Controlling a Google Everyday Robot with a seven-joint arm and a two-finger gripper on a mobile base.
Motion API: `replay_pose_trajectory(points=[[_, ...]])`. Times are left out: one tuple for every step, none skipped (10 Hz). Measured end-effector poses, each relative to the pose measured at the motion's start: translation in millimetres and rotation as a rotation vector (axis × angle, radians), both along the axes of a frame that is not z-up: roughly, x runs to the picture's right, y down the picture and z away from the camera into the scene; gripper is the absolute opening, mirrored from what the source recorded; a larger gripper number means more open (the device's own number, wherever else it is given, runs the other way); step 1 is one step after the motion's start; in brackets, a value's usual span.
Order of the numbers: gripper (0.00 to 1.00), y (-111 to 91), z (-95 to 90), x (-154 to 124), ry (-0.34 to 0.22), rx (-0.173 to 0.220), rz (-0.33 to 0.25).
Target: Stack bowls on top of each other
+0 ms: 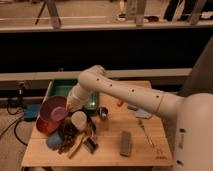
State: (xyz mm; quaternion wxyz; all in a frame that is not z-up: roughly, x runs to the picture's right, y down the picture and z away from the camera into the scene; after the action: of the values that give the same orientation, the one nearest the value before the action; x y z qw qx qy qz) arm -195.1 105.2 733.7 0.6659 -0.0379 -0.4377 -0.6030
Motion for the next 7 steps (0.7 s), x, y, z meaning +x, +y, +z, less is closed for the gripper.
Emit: replay_pose_trajectory(points=[[0.00, 5.7, 1.3, -4.9, -0.004, -0.005, -0.015], [0.00, 10.1, 2.0, -9.3, -0.008, -0.005, -0.028], [0.00, 12.5, 2.9, -11.5, -0.010, -0.008, -0.033], [0.01, 15.4, 4.7, -15.1, -0.013, -0.013, -0.037], [0.07, 17.7, 6.2, -19.6, -0.012, -0.019, -0.035], [0.18, 20.6, 8.0, -24.5, -0.013, -0.025, -0.035], [0.27, 22.9, 9.6, -28.0, -0.012, -0.029, -0.037]])
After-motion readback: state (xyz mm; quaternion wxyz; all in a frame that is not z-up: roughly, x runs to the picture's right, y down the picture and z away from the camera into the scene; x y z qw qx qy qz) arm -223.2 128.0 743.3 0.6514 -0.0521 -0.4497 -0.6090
